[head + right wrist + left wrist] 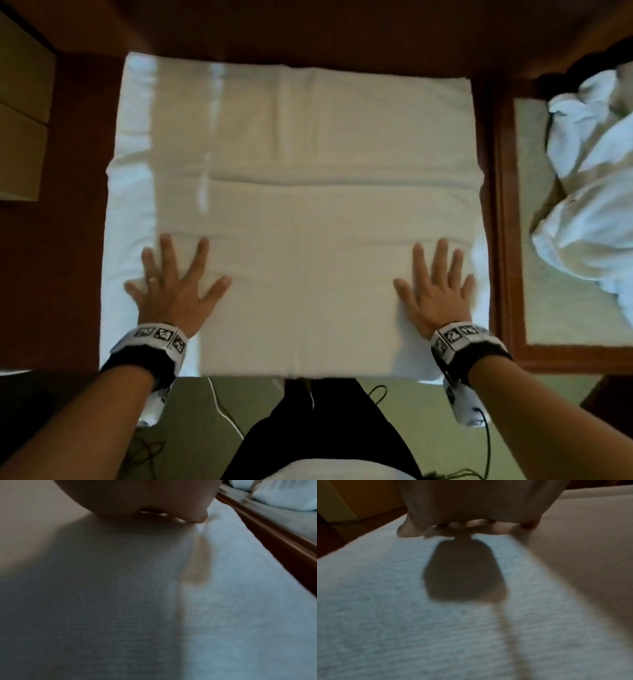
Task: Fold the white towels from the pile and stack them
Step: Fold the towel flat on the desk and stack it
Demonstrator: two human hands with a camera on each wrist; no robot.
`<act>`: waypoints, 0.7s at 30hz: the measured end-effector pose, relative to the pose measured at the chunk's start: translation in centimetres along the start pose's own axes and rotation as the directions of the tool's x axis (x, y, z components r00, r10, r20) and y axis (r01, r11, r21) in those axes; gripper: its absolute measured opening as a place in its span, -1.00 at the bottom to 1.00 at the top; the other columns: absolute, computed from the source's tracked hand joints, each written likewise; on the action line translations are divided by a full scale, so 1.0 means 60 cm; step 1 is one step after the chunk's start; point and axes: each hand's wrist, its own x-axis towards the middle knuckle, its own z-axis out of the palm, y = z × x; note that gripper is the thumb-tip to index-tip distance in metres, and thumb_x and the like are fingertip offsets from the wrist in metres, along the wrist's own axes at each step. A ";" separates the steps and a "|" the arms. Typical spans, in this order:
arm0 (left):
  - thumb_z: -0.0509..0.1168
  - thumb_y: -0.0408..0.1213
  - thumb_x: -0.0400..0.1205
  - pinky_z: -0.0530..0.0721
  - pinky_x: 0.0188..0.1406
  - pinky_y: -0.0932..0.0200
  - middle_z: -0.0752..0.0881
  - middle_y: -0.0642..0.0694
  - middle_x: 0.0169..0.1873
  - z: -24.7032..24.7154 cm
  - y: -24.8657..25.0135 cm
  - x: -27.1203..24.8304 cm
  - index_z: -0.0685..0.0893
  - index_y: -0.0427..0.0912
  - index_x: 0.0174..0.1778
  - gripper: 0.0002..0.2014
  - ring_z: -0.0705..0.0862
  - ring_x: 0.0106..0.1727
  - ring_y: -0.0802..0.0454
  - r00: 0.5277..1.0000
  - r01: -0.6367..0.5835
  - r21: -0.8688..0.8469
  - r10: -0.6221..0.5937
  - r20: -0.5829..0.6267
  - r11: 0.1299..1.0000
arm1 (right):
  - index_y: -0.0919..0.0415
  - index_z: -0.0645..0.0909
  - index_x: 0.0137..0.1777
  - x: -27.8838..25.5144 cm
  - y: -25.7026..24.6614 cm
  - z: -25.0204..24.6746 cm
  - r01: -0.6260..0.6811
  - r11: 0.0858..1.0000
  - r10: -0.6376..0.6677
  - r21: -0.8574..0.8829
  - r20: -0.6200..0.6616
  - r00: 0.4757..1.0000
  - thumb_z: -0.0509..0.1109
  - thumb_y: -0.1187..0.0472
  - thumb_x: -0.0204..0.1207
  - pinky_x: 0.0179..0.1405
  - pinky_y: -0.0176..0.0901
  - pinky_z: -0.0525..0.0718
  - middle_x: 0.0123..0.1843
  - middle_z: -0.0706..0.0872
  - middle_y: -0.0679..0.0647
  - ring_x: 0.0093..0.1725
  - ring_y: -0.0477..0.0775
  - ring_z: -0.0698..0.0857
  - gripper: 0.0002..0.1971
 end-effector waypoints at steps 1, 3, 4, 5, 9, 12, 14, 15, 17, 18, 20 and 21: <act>-0.24 0.60 0.46 -0.03 0.55 -0.65 -0.53 0.00 0.67 -0.010 0.003 0.019 -0.43 0.57 0.55 -0.21 -0.38 0.72 -0.26 1.000 0.006 0.014 -0.006 -0.018 1.000 | -0.27 -0.47 0.65 0.021 -0.002 -0.012 0.004 1.000 -0.004 -0.009 -0.025 1.000 -0.22 -0.43 0.60 0.62 0.52 -0.17 0.66 -0.62 -0.01 0.67 0.26 -0.49 -0.27; -0.19 0.62 0.45 -0.02 0.55 -0.65 -0.48 0.02 0.69 -0.036 0.015 0.069 -0.38 0.57 0.57 -0.19 -0.35 0.73 -0.25 0.999 0.000 0.020 0.001 -0.054 1.000 | -0.26 -0.40 0.68 0.073 -0.009 -0.041 0.021 1.000 -0.022 -0.020 -0.090 0.996 -0.19 -0.43 0.61 0.62 0.51 -0.18 0.69 -0.56 -0.01 0.69 0.26 -0.45 -0.27; -0.15 0.62 0.46 -0.02 0.55 -0.65 -0.45 0.03 0.70 -0.052 0.021 0.096 -0.34 0.56 0.59 -0.18 -0.34 0.74 -0.25 0.998 -0.010 0.019 0.011 -0.066 1.000 | -0.25 -0.36 0.69 0.099 -0.014 -0.057 0.025 0.999 -0.027 -0.021 -0.107 0.994 -0.17 -0.43 0.62 0.63 0.50 -0.19 0.71 -0.52 0.00 0.69 0.26 -0.43 -0.27; -0.10 0.61 0.48 -0.03 0.55 -0.65 -0.43 0.04 0.71 -0.068 0.028 0.118 -0.31 0.54 0.61 -0.17 -0.32 0.74 -0.24 0.997 -0.021 0.015 0.022 -0.072 1.000 | -0.25 -0.33 0.70 0.121 -0.020 -0.072 0.026 1.000 -0.028 -0.018 -0.115 0.993 -0.15 -0.42 0.63 0.63 0.49 -0.19 0.72 -0.49 0.01 0.70 0.26 -0.41 -0.27; 0.06 0.54 0.53 -0.09 0.59 -0.59 -0.38 0.06 0.73 -0.104 0.040 0.144 -0.23 0.47 0.66 -0.14 -0.30 0.75 -0.18 0.994 -0.075 -0.030 0.072 -0.079 0.997 | -0.20 -0.25 0.72 0.151 -0.041 -0.104 0.015 1.000 -0.013 0.019 -0.115 0.993 -0.07 -0.37 0.65 0.64 0.48 -0.18 0.75 -0.42 0.06 0.71 0.29 -0.37 -0.26; 0.01 0.54 0.54 -0.17 0.59 -0.57 -0.42 0.05 0.72 -0.063 0.026 0.074 -0.29 0.46 0.66 -0.14 -0.34 0.74 -0.17 0.992 -0.087 -0.015 0.085 -0.095 0.996 | -0.16 -0.24 0.73 0.092 -0.037 -0.068 0.019 1.000 -0.018 0.012 -0.124 0.992 -0.08 -0.34 0.67 0.64 0.46 -0.21 0.74 -0.42 0.10 0.71 0.27 -0.40 -0.28; -0.10 0.56 0.52 -0.20 0.58 -0.59 -0.50 0.04 0.69 -0.010 0.011 0.001 -0.36 0.48 0.63 -0.17 -0.40 0.73 -0.18 0.997 -0.063 -0.013 0.063 -0.049 0.998 | -0.18 -0.29 0.72 0.021 -0.023 -0.015 0.018 1.000 -0.017 0.006 -0.108 0.994 -0.14 -0.37 0.66 0.64 0.48 -0.21 0.73 -0.46 0.08 0.70 0.29 -0.41 -0.28; -0.15 0.57 0.50 -0.21 0.58 -0.61 -0.53 0.03 0.67 0.013 0.002 -0.029 -0.38 0.50 0.62 -0.18 -0.43 0.71 -0.18 0.999 -0.038 -0.027 0.038 -0.015 0.999 | -0.21 -0.33 0.72 -0.015 -0.016 0.013 0.021 1.000 -0.021 0.004 -0.078 0.997 -0.19 -0.39 0.64 0.64 0.49 -0.20 0.72 -0.49 0.06 0.69 0.31 -0.42 -0.28; -0.19 0.58 0.48 -0.20 0.56 -0.64 -0.54 0.02 0.67 0.042 -0.015 -0.056 -0.37 0.51 0.62 -0.19 -0.47 0.70 -0.19 1.000 0.015 -0.056 -0.014 0.021 0.998 | -0.24 -0.41 0.69 -0.058 0.001 0.053 0.024 0.999 -0.024 -0.025 -0.028 0.999 -0.28 -0.42 0.59 0.63 0.50 -0.18 0.69 -0.56 0.02 0.68 0.31 -0.44 -0.27; -0.19 0.59 0.48 -0.18 0.55 -0.66 -0.53 0.02 0.67 0.044 -0.019 -0.053 -0.37 0.53 0.61 -0.19 -0.46 0.70 -0.20 0.999 0.026 -0.056 -0.025 0.023 0.998 | -0.24 -0.43 0.68 -0.060 0.008 0.062 0.018 0.999 -0.018 -0.043 -0.017 1.000 -0.31 -0.43 0.57 0.63 0.49 -0.20 0.68 -0.58 0.01 0.68 0.30 -0.46 -0.26; -0.17 0.62 0.45 -0.17 0.53 -0.68 -0.53 0.02 0.67 0.033 -0.019 -0.024 -0.42 0.58 0.56 -0.18 -0.44 0.71 -0.22 1.000 0.025 -0.036 -0.025 0.001 0.999 | -0.25 -0.43 0.68 -0.036 0.007 0.056 0.004 0.998 -0.007 -0.055 -0.043 0.999 -0.32 -0.44 0.55 0.63 0.48 -0.24 0.67 -0.60 0.00 0.67 0.29 -0.47 -0.26; -0.17 0.63 0.44 -0.17 0.53 -0.68 -0.54 0.04 0.67 0.023 -0.016 -0.005 -0.44 0.60 0.54 -0.18 -0.43 0.71 -0.23 1.000 0.021 -0.031 -0.022 -0.016 0.999 | -0.25 -0.41 0.68 -0.018 0.003 0.048 0.008 0.999 -0.012 -0.051 -0.078 0.997 -0.30 -0.45 0.55 0.63 0.47 -0.25 0.67 -0.59 0.00 0.68 0.29 -0.47 -0.25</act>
